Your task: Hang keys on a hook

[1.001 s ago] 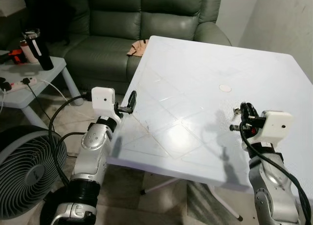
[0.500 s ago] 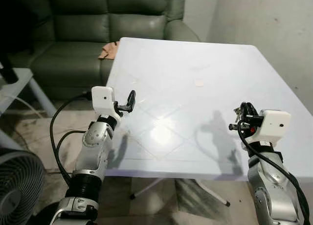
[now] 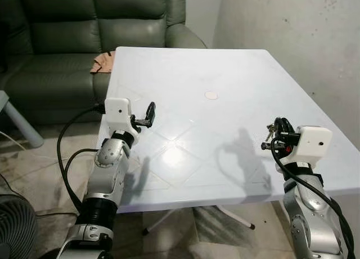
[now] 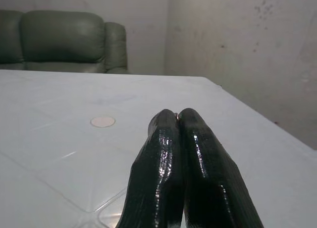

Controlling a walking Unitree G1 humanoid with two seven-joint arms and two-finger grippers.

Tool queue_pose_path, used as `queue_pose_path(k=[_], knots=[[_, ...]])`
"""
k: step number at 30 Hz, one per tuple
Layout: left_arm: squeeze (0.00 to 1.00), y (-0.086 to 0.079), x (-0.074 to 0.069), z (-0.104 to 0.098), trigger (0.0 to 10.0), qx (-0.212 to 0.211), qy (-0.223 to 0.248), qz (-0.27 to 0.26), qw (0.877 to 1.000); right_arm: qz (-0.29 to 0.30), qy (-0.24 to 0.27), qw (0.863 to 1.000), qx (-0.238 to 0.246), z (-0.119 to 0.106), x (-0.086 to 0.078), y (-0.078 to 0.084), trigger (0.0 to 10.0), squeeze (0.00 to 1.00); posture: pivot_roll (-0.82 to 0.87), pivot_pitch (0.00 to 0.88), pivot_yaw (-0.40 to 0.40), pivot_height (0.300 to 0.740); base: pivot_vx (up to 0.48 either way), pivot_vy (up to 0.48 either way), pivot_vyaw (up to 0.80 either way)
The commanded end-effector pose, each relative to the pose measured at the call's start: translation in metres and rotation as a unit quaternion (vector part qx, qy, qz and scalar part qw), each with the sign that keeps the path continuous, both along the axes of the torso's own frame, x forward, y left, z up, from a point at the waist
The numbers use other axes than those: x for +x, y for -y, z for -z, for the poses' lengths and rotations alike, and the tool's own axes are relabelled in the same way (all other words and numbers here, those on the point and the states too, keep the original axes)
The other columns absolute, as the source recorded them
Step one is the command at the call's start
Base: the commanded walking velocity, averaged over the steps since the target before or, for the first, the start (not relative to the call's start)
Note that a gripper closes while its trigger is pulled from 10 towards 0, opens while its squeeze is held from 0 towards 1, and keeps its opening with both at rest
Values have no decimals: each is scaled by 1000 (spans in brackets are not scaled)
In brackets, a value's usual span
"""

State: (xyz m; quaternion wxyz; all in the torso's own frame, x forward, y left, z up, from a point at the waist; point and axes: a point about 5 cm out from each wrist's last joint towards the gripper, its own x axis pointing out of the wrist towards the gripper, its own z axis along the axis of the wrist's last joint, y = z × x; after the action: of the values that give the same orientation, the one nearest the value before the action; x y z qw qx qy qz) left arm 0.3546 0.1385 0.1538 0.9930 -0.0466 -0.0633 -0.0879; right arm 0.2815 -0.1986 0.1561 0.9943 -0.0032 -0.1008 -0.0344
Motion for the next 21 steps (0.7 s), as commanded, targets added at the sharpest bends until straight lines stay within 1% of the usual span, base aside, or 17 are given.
queue_pose_path(k=[1,8,14,16,20,21], knots=[[0,-1,1,-2,10000,1,4,-1,1000,3,-4,1000,-1,0,1,0,10000,0,11,62,-19,740,0,0,-756],[0,1,0,-2,10000,19,7,5,1000,4,-5,1000,-2,0,1,0,10000,0,11,64,-20,740,0,0,-756],[0,3,0,-2,10000,16,8,13,1000,4,-6,1000,-1,0,1,0,10000,0,11,67,-19,740,0,0,-756],[0,3,-1,-1,10000,5,4,18,1000,5,-6,1000,-1,0,1,0,10000,0,11,67,-19,740,0,-289,-756],[0,3,-1,-2,10000,11,8,15,1000,4,-7,1000,0,1,1,-1,10000,0,11,68,-18,740,0,-469,-756],[0,3,-1,-2,10000,3,6,14,1000,4,-8,1000,-1,1,0,-1,10000,0,11,68,-18,740,0,0,-756]])
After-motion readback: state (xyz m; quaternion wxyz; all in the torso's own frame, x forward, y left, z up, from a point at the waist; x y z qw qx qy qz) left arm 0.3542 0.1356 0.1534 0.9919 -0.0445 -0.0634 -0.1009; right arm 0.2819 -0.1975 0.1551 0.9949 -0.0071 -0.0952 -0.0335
